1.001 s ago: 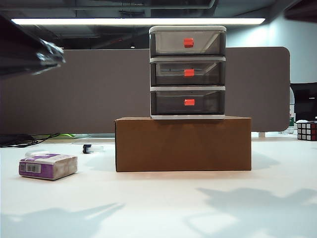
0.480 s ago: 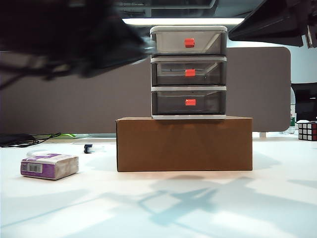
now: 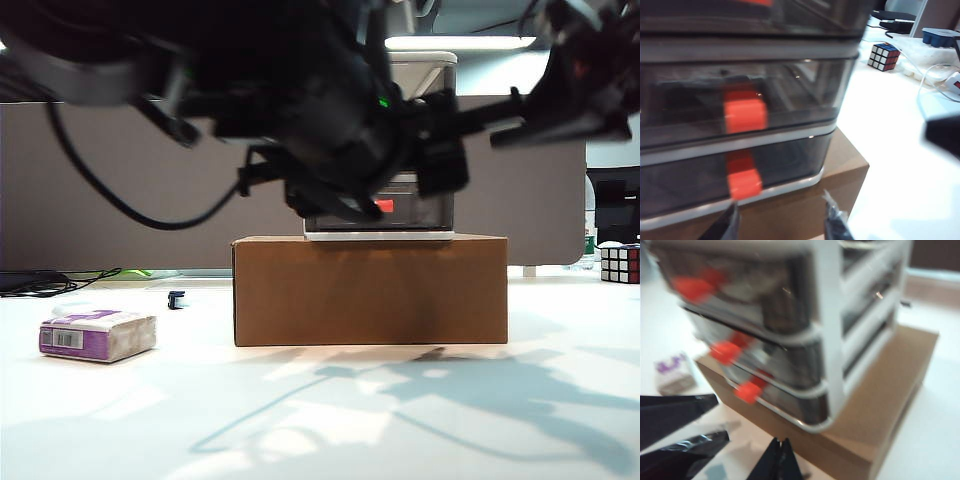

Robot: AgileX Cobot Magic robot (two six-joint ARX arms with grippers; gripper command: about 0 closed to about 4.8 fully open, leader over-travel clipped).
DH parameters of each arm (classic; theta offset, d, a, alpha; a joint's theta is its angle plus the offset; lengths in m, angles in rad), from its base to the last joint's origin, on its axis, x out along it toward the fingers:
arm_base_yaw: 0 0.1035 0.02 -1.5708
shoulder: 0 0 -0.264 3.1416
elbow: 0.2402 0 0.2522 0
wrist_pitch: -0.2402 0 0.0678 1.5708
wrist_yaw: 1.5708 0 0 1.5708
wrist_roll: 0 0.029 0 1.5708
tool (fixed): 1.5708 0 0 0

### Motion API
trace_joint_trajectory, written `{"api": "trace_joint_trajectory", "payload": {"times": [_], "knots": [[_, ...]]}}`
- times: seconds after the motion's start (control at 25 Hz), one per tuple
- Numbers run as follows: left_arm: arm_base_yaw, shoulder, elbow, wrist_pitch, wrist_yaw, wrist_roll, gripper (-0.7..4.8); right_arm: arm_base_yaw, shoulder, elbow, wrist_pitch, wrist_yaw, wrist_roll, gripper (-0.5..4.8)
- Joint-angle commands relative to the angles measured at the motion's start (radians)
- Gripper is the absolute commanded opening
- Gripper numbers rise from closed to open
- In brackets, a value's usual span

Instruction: Open the third layer of the drawer on the table, pick up a pack of napkins on the table and put it in, and finally close the drawer.

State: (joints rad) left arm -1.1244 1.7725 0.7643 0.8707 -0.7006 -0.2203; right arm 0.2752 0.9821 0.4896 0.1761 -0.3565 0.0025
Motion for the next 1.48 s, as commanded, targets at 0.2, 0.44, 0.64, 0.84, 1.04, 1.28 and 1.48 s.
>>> {"api": "trace_joint_trajectory", "payload": {"times": [0.2,0.44,0.64,0.84,1.04,1.28,1.48], "knots": [[0.0,0.098,0.086,0.003,-0.113,0.003,2.12,0.0,0.204,0.089,0.072,0.022,-0.008,-0.06],[0.014,0.099,0.089,-0.009,-0.203,0.002,2.12,0.0,0.238,0.121,0.112,0.022,-0.008,-0.06],[0.044,0.1,0.089,-0.009,-0.171,-0.001,2.12,0.0,0.238,0.121,0.114,0.022,-0.012,-0.06],[0.056,0.101,0.089,-0.001,-0.128,-0.01,2.11,0.0,0.238,0.121,0.117,0.022,-0.026,-0.06],[0.056,0.105,0.089,0.0,-0.125,-0.044,2.11,0.0,0.238,0.121,0.114,0.022,-0.026,-0.06],[0.059,0.114,0.106,-0.003,-0.08,-0.041,2.01,0.0,0.238,0.12,0.113,0.021,-0.026,-0.06],[0.066,0.13,0.126,-0.01,-0.083,-0.042,2.01,0.0,0.238,0.12,0.109,0.021,-0.026,-0.06]]}}
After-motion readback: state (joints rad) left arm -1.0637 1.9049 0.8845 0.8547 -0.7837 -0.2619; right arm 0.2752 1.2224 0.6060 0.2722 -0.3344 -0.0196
